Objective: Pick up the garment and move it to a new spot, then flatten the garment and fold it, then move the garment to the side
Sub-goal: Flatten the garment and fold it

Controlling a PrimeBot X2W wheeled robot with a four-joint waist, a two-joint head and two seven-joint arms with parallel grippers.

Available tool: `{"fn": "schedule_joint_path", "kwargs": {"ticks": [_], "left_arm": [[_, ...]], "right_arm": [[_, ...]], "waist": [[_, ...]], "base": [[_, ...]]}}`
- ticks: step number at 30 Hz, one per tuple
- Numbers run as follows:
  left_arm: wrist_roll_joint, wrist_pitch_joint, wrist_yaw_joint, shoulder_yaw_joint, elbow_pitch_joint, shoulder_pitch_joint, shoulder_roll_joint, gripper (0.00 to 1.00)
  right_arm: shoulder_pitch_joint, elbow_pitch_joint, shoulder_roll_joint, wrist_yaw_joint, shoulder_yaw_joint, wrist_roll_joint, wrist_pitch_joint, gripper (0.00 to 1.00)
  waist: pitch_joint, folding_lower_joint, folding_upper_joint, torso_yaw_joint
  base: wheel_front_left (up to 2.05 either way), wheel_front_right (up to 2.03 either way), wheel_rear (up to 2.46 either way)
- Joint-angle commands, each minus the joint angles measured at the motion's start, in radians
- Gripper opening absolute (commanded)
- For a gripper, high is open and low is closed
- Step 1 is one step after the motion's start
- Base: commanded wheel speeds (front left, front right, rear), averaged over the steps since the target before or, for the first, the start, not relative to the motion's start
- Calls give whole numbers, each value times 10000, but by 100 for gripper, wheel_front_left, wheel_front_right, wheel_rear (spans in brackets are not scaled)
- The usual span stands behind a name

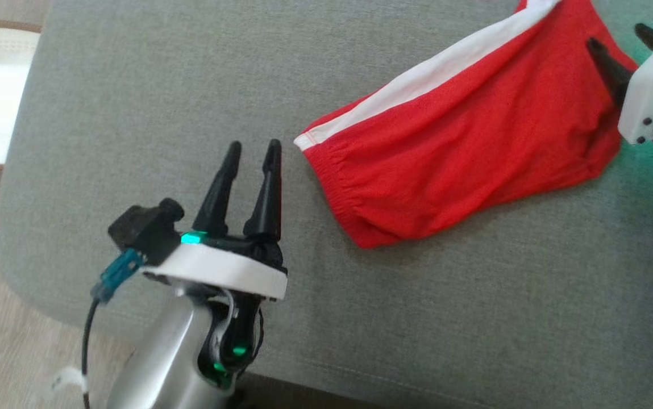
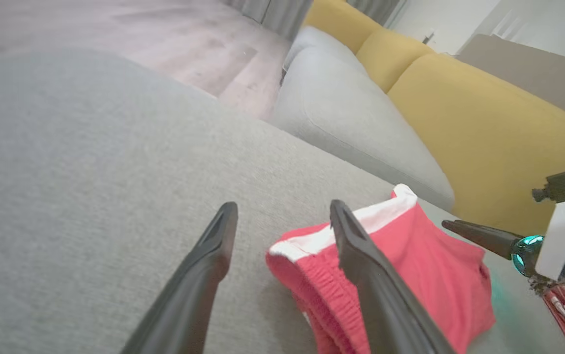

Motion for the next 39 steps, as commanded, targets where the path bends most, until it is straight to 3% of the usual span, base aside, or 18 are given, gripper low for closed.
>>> {"fn": "schedule_joint_path", "kwargs": {"ticks": [1,6,13,14,15,16,23,30,39], "left_arm": [[453,-108,-120,444,-537,270,-57,100],[1245,-110,-559,485,-1063,888,-212,100],[1577,-111,-519,318,-1609,1220,-220,100],[1626,-111,-506,310,-1599,1298,-221,100],[1669,-111,-494,321,-1605,1351,-221,100],[1675,-111,-476,359,-1627,1384,-221,100],[2006,-112,-512,750,-1463,1665,-222,100],[2577,-112,-745,1362,-1233,2117,-223,100],[3107,-112,-1075,2036,-727,2775,-223,100]], "right_arm": [[-107,-166,161,-7,-180,-360,79,100],[-246,583,537,-7,-659,-1270,447,100],[-246,1361,1142,-7,-1005,-1699,1135,100],[-178,1413,1221,-7,-948,-1608,1319,92],[-144,1385,1283,-7,-871,-1486,1474,34],[-138,1316,1325,-7,-836,-1350,1568,0],[341,862,1712,-7,-994,-529,1361,0],[1188,633,2289,-7,-2036,105,489,0],[2430,937,2332,-7,-3554,302,-329,0]], "waist": [[52,0,0,131],[174,0,0,459],[100,0,0,660],[52,0,0,650],[35,0,0,620],[30,0,0,576],[-593,0,0,-83],[-1493,0,0,-1038],[-2616,0,0,-1691]], "base": [[0,0,0],[0,0,0],[0,0,0],[0,0,0],[0,0,0],[0,0,0],[0,0,0],[0,0,0],[0,0,0]]}}
